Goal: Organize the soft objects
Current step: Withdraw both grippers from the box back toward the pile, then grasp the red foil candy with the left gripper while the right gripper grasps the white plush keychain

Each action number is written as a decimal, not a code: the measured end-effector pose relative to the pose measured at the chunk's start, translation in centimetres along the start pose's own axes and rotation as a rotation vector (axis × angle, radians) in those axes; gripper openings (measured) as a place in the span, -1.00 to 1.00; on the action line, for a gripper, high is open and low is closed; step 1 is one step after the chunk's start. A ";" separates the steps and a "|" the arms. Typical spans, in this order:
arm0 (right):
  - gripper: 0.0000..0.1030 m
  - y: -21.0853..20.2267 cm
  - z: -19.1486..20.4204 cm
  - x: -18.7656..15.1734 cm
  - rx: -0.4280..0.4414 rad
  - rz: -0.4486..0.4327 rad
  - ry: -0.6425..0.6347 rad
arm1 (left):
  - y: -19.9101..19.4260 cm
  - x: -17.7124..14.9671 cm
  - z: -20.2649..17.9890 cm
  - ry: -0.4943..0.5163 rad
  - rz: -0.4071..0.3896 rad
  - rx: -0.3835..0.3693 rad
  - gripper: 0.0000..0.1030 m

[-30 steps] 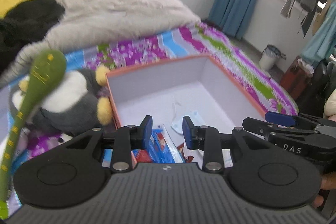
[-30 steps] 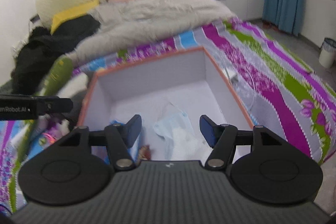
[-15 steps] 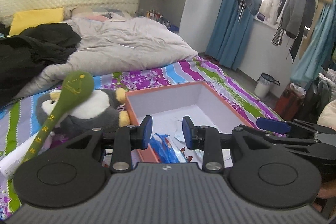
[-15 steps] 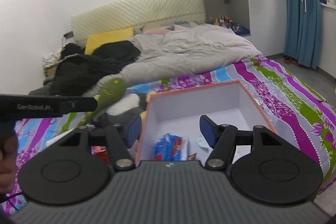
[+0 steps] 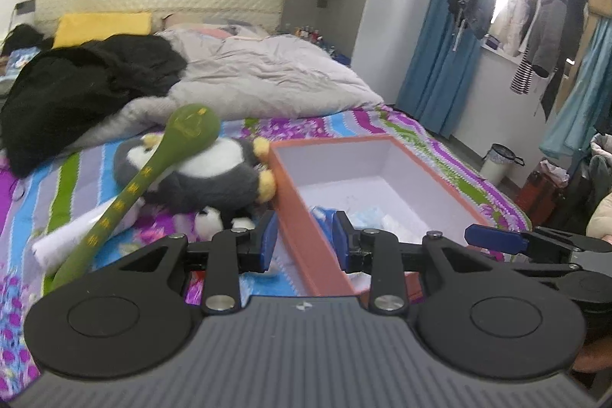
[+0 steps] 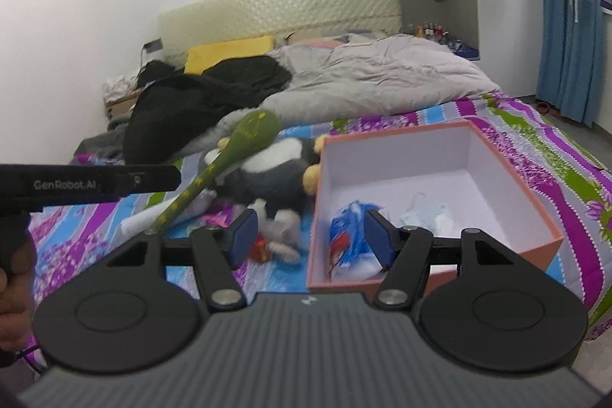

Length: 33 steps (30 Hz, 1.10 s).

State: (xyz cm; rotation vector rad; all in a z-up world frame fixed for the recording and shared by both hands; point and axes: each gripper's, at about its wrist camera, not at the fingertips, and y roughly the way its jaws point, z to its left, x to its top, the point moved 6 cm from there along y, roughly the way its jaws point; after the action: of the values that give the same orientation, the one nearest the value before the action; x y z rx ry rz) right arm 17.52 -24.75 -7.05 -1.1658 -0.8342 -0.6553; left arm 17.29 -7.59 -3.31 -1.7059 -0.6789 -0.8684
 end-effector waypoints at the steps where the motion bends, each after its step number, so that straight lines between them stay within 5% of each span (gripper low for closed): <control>1: 0.24 0.0 0.4 -0.4 0.008 0.007 0.001 | -0.3 -0.6 0.3 -0.007 0.004 0.003 -0.29; 10: 0.24 -0.2 3.4 -4.5 0.059 0.077 0.057 | -2.6 -6.4 3.8 -0.111 0.056 0.058 -0.29; 20: 0.24 -0.3 6.9 -8.9 0.049 0.142 -0.029 | -5.3 -13.0 7.2 -0.226 0.077 0.146 -0.29; 33: 0.23 5.0 9.7 -8.4 0.078 0.162 -0.145 | 0.0 -13.3 11.1 -0.224 0.104 0.140 -0.16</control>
State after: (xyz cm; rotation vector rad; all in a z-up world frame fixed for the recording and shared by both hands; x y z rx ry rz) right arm 14.83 -13.91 -15.06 -1.2062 -0.8690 -0.4057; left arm 12.04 2.74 -16.21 -1.7102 -0.7748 -0.5495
